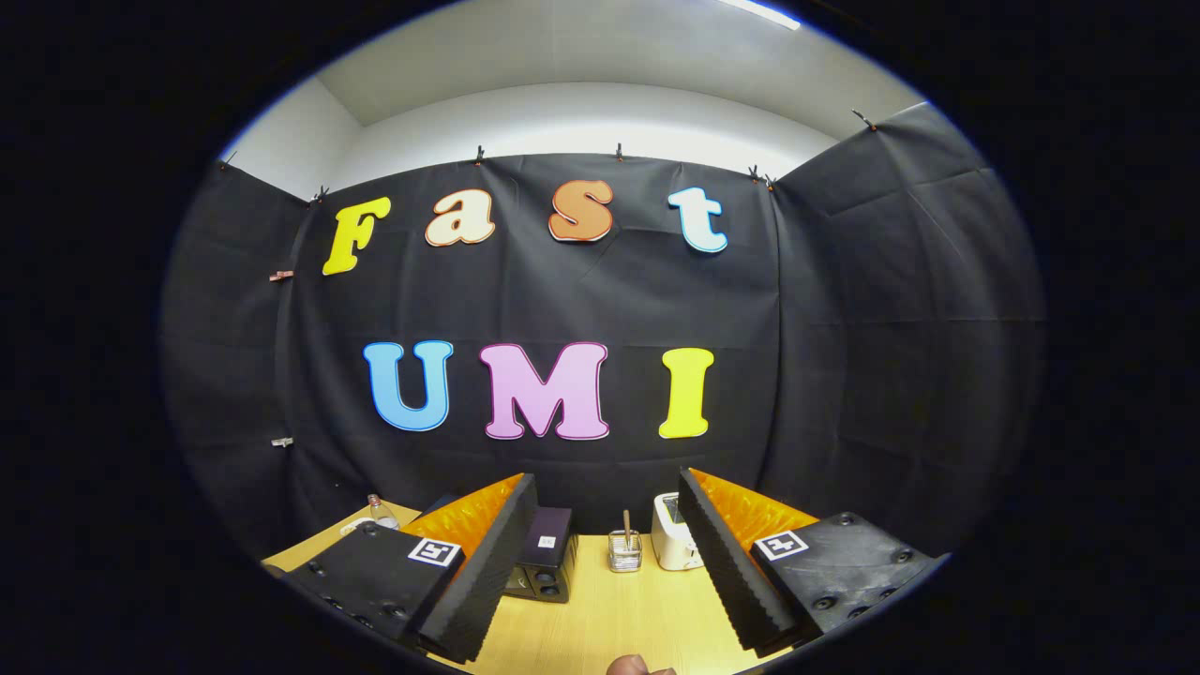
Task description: Open the toaster oven, put the food inside, and close the toaster oven door.
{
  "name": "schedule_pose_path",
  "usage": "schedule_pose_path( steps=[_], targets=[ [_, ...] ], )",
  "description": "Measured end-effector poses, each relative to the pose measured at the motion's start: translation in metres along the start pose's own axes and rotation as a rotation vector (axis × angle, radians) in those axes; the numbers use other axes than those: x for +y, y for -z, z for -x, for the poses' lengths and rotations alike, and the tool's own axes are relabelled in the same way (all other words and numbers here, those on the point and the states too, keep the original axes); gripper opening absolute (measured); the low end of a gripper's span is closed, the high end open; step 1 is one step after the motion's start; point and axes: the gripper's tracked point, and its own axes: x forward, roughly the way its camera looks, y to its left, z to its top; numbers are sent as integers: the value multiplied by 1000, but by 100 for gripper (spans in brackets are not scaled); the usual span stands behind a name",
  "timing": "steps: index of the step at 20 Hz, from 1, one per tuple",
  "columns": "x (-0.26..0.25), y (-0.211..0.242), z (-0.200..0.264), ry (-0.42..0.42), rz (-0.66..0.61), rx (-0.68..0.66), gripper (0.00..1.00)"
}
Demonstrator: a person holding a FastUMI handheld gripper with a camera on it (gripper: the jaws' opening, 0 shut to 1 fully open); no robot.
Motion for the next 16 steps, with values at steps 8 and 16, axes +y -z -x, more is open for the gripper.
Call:
schedule_pose_path(
  steps=[8,16],
  targets=[
    [19,6,-1,-36,-26,18,98],
    [33,8,5,-59,-25,18,98]
  ],
)
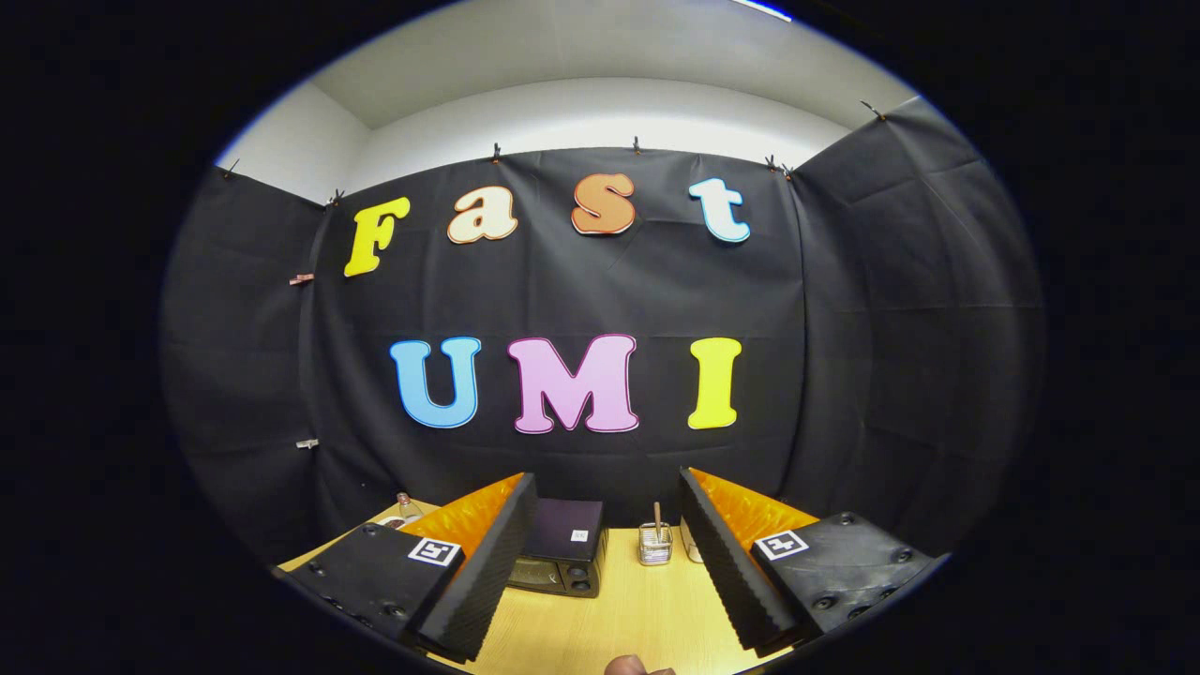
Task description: Open the toaster oven, put the food inside, and close the toaster oven door.
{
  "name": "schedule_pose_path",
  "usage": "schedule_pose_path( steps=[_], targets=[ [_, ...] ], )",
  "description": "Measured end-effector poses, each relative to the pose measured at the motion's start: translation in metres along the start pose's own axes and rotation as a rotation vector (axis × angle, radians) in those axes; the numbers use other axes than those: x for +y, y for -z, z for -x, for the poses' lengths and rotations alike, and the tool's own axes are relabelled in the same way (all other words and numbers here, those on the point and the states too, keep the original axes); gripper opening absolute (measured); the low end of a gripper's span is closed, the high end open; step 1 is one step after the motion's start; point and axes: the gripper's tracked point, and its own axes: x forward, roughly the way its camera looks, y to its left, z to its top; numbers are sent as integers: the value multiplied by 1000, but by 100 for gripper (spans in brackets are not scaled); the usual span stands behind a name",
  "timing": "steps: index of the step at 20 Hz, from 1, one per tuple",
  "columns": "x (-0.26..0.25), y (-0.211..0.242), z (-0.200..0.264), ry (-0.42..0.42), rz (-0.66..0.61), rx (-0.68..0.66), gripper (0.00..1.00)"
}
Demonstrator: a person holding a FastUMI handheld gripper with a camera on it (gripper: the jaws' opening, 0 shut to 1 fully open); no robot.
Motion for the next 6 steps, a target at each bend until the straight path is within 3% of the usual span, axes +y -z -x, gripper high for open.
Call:
schedule_pose_path(
  steps=[6],
  targets=[
    [1,-1,3,-2,0,-4,98]
  ],
)
